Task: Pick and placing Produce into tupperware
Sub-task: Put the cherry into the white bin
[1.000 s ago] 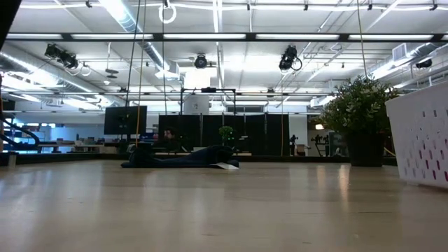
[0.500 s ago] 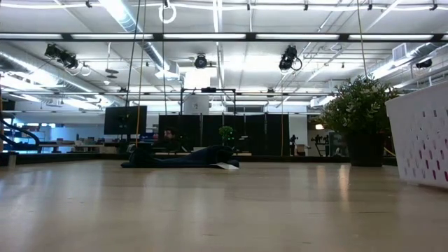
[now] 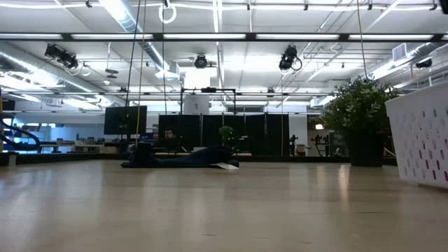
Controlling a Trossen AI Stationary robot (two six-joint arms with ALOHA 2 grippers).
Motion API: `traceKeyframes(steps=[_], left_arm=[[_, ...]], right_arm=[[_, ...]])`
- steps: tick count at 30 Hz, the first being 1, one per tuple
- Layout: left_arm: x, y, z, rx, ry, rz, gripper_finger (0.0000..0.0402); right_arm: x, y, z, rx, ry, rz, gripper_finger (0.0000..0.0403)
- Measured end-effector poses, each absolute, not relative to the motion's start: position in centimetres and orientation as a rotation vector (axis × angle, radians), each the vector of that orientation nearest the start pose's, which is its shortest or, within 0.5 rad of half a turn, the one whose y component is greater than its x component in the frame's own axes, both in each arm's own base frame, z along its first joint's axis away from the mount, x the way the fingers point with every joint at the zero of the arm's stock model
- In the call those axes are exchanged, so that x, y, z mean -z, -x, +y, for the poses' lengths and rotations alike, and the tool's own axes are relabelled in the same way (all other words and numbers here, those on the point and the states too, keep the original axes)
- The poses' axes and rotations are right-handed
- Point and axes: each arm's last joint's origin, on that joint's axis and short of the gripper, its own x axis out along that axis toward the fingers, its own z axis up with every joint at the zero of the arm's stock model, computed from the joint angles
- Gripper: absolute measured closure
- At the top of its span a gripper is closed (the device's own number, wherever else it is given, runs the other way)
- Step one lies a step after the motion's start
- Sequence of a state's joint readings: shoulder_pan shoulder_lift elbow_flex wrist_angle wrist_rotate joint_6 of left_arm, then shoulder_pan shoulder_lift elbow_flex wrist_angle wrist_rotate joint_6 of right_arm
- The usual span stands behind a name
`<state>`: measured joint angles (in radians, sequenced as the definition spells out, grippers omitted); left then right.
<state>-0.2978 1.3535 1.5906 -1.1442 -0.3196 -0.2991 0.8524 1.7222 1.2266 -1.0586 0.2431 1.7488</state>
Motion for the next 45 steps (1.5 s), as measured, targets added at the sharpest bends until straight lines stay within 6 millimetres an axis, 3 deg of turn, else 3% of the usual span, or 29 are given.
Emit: traceKeyframes(steps=[4,11,21,28,36,45], left_arm=[[-39.2,-22.0,-7.4,-0.144,0.112,1.034,0.0190],[-36.1,-21.4,-10.2,-0.102,0.124,1.147,0.0198],[-27.6,-19.3,-12.8,-0.270,0.273,1.367,0.0207],[-22.6,-18.2,-16.3,0.002,0.390,1.368,0.0191],[-20.2,-15.1,-17.2,0.005,0.275,1.473,0.0163],[-18.5,-13.9,-18.6,-0.058,0.475,1.440,0.0172]], right_arm=[[-20.5,-21.8,21.8,0.694,-0.632,1.204,0.0279],[-20.6,-23.6,20.9,0.566,-0.556,1.202,0.0278],[-20.8,-24.3,20.4,0.519,-0.499,1.218,0.0277],[-22.6,-24.7,21.5,0.441,-0.512,1.191,0.0277],[-25.3,-24.9,23.1,0.326,-0.496,1.134,0.0278],[-27.5,-25.6,23.9,0.296,-0.417,0.899,0.0284]])
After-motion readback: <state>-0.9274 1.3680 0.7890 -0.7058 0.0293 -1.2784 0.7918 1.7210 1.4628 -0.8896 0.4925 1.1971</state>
